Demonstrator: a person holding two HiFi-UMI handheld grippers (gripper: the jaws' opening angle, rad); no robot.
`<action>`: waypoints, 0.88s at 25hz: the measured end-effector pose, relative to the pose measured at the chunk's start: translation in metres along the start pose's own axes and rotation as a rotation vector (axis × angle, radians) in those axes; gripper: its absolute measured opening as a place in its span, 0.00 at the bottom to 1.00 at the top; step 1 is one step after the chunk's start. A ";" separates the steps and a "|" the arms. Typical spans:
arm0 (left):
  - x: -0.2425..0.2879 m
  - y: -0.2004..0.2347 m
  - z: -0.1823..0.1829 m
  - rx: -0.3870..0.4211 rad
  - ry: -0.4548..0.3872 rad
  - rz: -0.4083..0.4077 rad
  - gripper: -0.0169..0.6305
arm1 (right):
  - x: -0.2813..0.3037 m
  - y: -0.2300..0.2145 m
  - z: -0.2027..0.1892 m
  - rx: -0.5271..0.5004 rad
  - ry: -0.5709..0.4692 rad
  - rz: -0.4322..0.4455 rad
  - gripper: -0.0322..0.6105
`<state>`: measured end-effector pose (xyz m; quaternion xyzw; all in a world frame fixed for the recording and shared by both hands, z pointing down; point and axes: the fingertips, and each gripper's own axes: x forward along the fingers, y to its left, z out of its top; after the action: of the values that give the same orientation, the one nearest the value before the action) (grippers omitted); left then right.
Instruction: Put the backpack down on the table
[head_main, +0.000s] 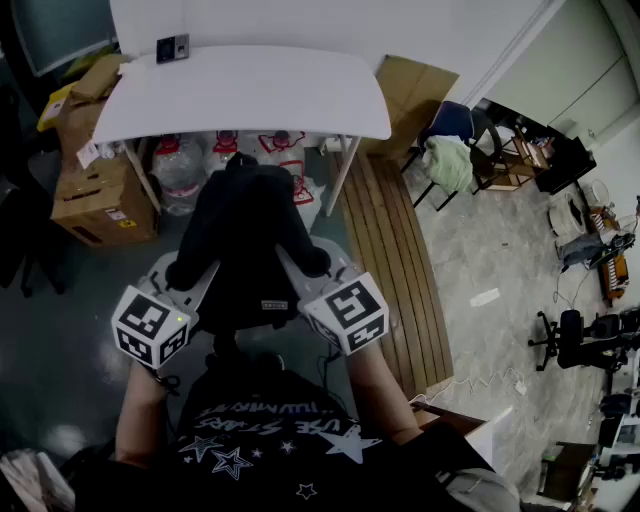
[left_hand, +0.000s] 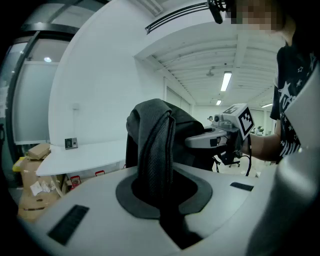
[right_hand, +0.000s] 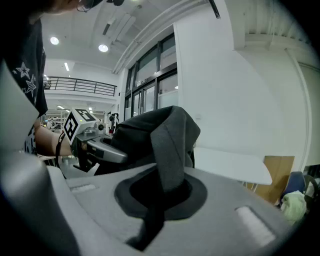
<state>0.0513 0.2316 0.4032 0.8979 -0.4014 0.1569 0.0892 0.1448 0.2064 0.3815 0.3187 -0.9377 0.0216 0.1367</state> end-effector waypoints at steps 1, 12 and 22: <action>0.000 -0.001 0.000 0.004 0.000 0.001 0.09 | -0.001 0.000 0.000 0.000 0.001 0.001 0.06; -0.011 -0.023 -0.005 0.011 -0.013 0.036 0.09 | -0.020 0.014 -0.007 -0.002 -0.009 0.029 0.06; -0.025 -0.035 -0.011 -0.059 -0.049 0.063 0.09 | -0.030 0.024 -0.009 0.004 -0.014 0.057 0.06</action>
<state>0.0596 0.2750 0.4035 0.8854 -0.4359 0.1256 0.1010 0.1548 0.2446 0.3830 0.2923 -0.9473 0.0251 0.1289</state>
